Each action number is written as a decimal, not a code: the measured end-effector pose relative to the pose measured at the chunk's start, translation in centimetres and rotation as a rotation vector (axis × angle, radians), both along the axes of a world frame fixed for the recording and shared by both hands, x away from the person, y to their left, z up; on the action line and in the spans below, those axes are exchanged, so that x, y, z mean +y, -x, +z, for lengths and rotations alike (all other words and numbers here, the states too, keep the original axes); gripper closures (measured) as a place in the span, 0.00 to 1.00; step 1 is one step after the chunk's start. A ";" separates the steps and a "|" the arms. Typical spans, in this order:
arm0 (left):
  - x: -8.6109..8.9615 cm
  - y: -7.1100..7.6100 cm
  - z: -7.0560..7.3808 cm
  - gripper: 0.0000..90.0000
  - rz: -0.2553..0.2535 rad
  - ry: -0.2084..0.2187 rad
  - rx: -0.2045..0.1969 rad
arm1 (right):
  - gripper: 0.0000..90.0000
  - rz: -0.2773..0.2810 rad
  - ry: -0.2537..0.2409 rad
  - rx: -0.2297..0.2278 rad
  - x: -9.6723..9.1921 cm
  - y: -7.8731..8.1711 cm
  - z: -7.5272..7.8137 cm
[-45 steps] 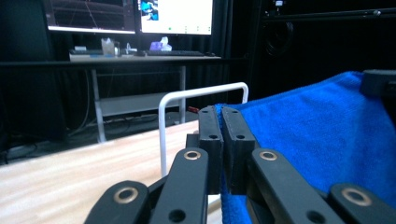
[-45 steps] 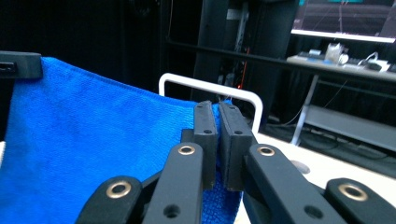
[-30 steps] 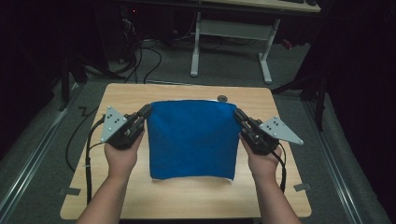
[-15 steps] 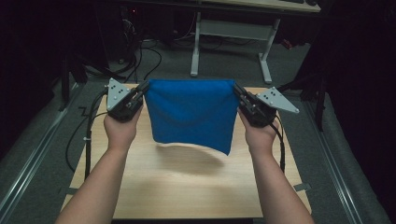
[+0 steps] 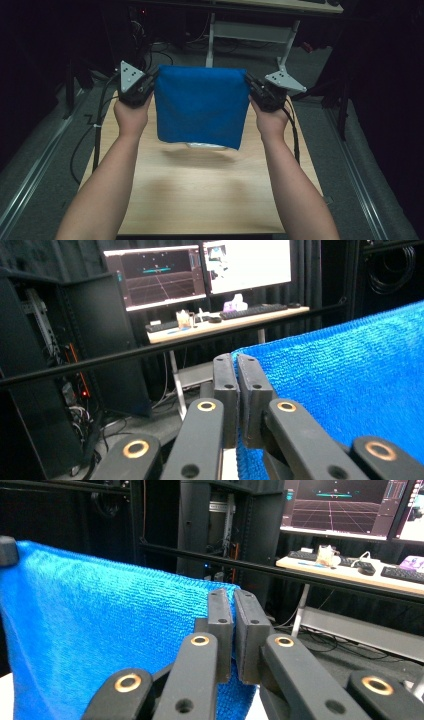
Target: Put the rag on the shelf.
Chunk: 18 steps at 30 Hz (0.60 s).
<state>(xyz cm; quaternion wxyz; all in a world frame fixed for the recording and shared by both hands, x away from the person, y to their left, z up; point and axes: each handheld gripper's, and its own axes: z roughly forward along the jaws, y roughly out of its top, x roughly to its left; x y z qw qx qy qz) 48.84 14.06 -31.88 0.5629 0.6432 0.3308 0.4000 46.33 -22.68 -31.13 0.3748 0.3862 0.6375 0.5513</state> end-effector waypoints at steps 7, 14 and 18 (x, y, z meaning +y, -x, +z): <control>-0.7 -2.1 0.8 0.98 0.013 -0.040 -0.011 | 0.98 -0.026 0.007 0.008 -0.2 -2.4 0.1; -1.2 -5.0 -1.6 0.98 0.034 -0.054 0.099 | 0.98 -0.054 0.090 0.034 0.2 -5.2 -0.5; -1.7 -6.2 -4.4 0.98 0.021 -0.082 0.187 | 0.98 -0.071 0.126 0.104 0.0 -7.0 -2.4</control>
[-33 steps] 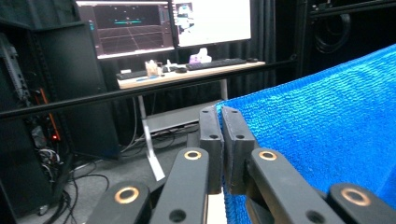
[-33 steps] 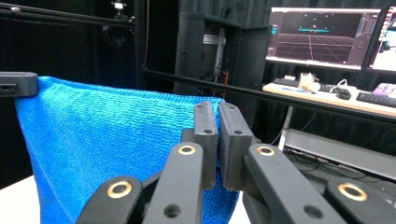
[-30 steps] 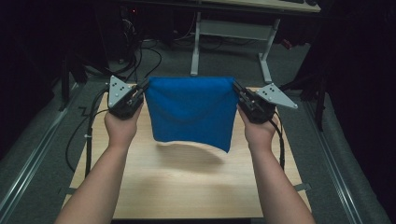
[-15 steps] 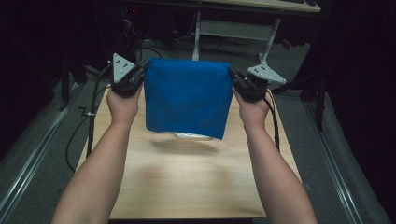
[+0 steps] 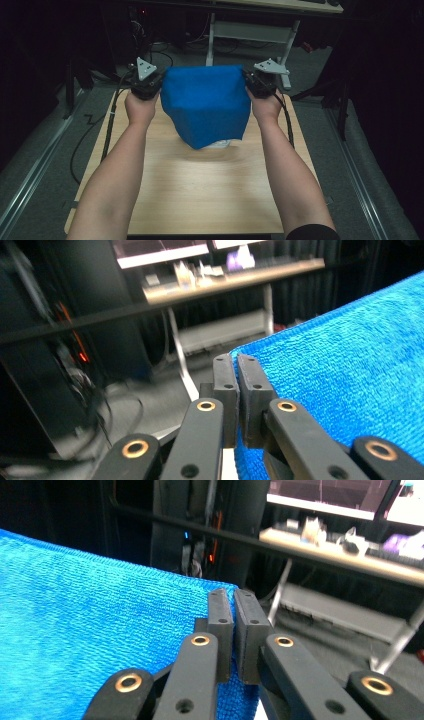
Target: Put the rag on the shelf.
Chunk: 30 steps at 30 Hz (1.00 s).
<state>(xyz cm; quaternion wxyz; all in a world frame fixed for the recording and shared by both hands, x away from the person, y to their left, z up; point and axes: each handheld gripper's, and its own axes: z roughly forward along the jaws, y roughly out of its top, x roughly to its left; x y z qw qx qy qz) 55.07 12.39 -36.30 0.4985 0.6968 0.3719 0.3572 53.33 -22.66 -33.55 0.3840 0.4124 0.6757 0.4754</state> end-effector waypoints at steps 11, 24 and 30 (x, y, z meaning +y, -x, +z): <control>-0.1 -0.1 -6.9 0.98 -0.068 0.003 0.216 | 0.98 0.017 -0.015 0.145 -0.9 -0.6 -6.6; 0.2 2.2 -11.5 0.98 -0.107 0.071 0.324 | 0.97 0.040 -0.099 0.248 -1.2 1.5 -11.6; -0.4 2.5 -12.7 0.98 -0.128 0.089 0.366 | 0.97 0.042 -0.102 0.265 -1.0 2.3 -12.7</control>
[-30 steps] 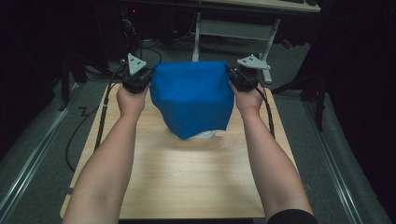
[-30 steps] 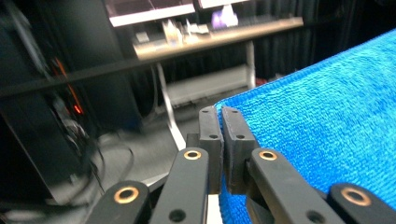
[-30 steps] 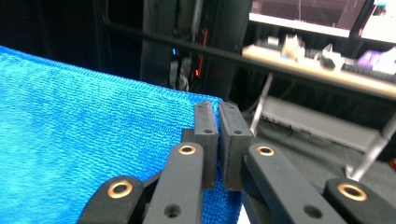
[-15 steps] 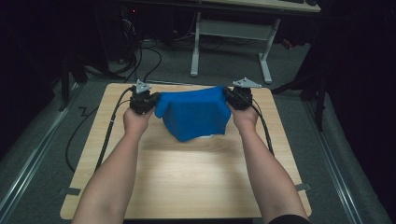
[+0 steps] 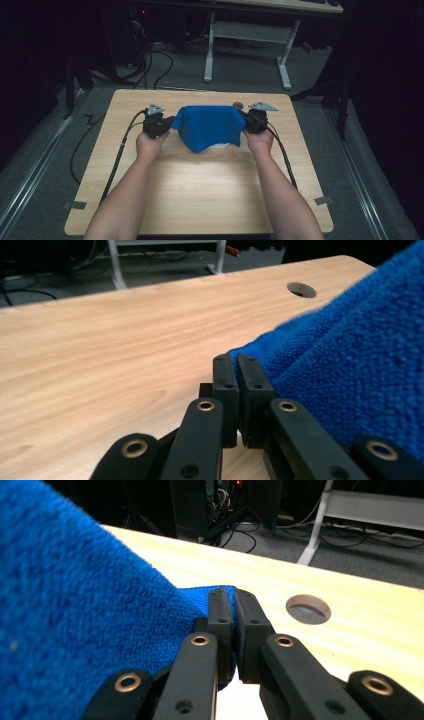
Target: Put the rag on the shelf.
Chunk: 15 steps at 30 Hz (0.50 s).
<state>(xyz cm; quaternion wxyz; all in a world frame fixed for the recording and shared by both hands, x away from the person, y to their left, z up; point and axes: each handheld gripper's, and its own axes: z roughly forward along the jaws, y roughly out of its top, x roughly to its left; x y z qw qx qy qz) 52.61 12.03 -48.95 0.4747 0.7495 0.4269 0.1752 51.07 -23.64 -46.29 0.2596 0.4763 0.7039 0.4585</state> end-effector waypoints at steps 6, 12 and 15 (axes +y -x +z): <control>-0.4 0.1 -0.6 0.98 -0.012 0.004 0.020 | 0.97 0.010 0.013 0.009 0.3 0.4 -0.3; -0.9 0.1 -1.3 0.98 -0.013 -0.008 0.051 | 0.97 0.010 0.009 0.015 0.3 0.6 -1.0; -1.0 0.0 -1.7 0.98 -0.009 -0.007 0.068 | 0.97 0.002 0.010 0.027 0.2 0.7 -1.3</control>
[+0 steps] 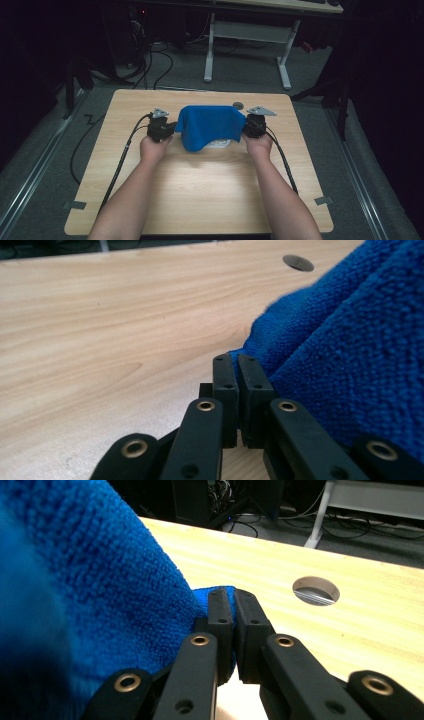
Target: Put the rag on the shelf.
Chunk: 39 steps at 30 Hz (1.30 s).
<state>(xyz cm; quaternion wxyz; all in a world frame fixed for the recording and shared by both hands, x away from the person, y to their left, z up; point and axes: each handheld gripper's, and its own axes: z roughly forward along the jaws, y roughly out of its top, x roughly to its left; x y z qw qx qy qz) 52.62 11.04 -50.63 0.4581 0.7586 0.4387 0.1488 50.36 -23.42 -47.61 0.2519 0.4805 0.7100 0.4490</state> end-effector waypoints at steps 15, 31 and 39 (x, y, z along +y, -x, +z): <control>0.9 0.3 1.0 0.72 0.064 -0.015 -0.034 | 0.81 -0.003 0.000 -0.006 -0.6 0.1 0.6; 3.2 1.4 3.6 0.60 0.137 -0.038 -0.110 | 0.65 -0.030 0.054 -0.060 -1.4 0.6 2.1; 4.3 2.2 3.8 0.54 0.162 -0.047 -0.126 | 0.66 -0.034 0.053 -0.051 -1.9 1.0 2.6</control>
